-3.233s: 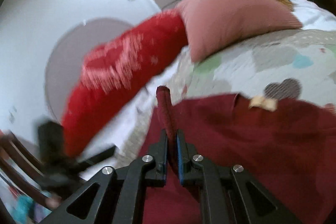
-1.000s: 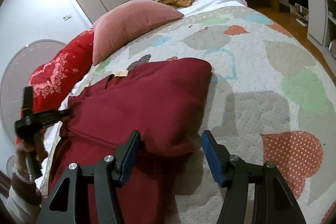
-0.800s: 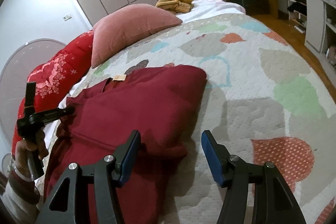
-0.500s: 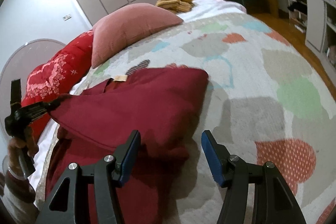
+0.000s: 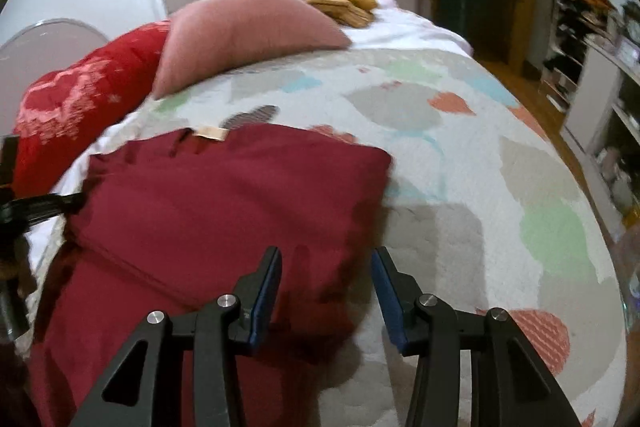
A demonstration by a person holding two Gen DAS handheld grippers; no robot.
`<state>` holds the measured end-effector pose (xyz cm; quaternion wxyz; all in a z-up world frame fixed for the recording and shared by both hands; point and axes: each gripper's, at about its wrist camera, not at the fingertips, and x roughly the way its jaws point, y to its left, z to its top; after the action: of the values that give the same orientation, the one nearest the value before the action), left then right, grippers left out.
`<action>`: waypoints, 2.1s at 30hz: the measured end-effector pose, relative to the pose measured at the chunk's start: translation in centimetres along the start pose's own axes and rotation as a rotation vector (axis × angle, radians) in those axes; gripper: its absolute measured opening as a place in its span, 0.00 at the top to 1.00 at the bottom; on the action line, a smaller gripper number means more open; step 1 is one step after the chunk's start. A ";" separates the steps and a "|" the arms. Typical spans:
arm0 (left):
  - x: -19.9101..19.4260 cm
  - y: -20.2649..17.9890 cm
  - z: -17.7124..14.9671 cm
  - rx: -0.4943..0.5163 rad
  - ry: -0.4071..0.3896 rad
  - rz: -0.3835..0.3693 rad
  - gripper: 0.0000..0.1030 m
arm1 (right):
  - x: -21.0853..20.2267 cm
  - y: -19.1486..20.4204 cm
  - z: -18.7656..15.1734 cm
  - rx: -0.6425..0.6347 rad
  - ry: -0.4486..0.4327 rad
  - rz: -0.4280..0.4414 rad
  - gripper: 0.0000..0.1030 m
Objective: Fold small clothes
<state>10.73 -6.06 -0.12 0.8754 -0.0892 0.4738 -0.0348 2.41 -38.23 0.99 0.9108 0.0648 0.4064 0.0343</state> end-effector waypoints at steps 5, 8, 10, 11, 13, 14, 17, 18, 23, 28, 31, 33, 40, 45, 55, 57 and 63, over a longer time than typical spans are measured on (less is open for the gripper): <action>-0.5 0.1 -0.3 -0.003 0.012 0.002 0.88 | 4.6 0.6 -0.2 -0.061 0.114 -0.055 0.57; -2.1 0.7 -1.0 -0.005 0.031 -0.028 0.82 | 2.8 0.1 -0.1 -0.025 0.091 -0.053 0.57; -3.5 1.3 -2.2 -0.013 0.029 -0.041 0.67 | 1.3 -0.3 -0.5 -0.009 0.074 -0.046 0.55; -4.0 1.5 -2.8 -0.018 0.030 -0.044 0.54 | 0.3 -0.6 -1.0 0.004 0.067 -0.025 0.55; -5.1 2.0 -4.5 -0.036 0.033 -0.064 0.52 | -0.9 -0.8 -1.6 0.010 0.053 0.003 0.55; -5.4 2.3 -5.2 -0.044 0.039 -0.070 0.52 | -1.2 -0.7 -2.0 0.001 0.047 0.008 0.55; -6.1 3.2 -7.6 -0.089 0.086 -0.098 0.52 | 0.7 -0.3 -3.0 -0.037 0.109 -0.038 0.54; -6.5 3.5 -8.4 -0.100 0.100 -0.109 0.52 | 1.6 -0.4 -3.4 -0.040 0.152 -0.054 0.52; -9.6 4.4 -12.4 -0.078 0.105 -0.099 0.52 | -1.6 -0.5 -4.3 0.008 0.122 -0.014 0.51; -11.8 4.4 -16.3 -0.029 0.144 -0.121 0.52 | -4.8 0.2 -8.4 0.058 0.191 0.172 0.48; -12.5 3.6 -17.9 0.014 0.142 -0.109 0.50 | -5.4 0.8 -11.0 0.073 0.208 0.198 0.46; -12.7 2.9 -18.5 0.051 0.131 -0.088 0.48 | -5.6 1.7 -12.0 0.056 0.167 0.180 0.48; -13.1 2.4 -19.4 0.053 0.139 -0.098 0.48 | -7.3 3.0 -11.6 -0.077 0.082 0.080 0.94; -13.1 2.1 -20.2 0.055 0.131 -0.074 0.48 | -6.8 0.4 -11.8 -0.029 0.090 -0.098 1.00; -14.2 1.9 -21.7 0.070 0.134 -0.086 0.48 | -9.7 1.3 -15.0 0.092 0.167 0.256 0.38; -14.4 1.8 -21.9 0.075 0.133 -0.082 0.48 | -8.9 2.5 -16.0 0.066 0.179 0.240 0.41; -15.0 1.9 -22.6 0.065 0.145 -0.089 0.48 | -9.4 5.1 -15.8 -0.053 0.091 0.155 0.93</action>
<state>-16.43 -4.81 -0.18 0.8388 -0.0789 0.5302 -0.0955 -15.66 -32.87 -1.78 0.8875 0.0702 0.4399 0.1182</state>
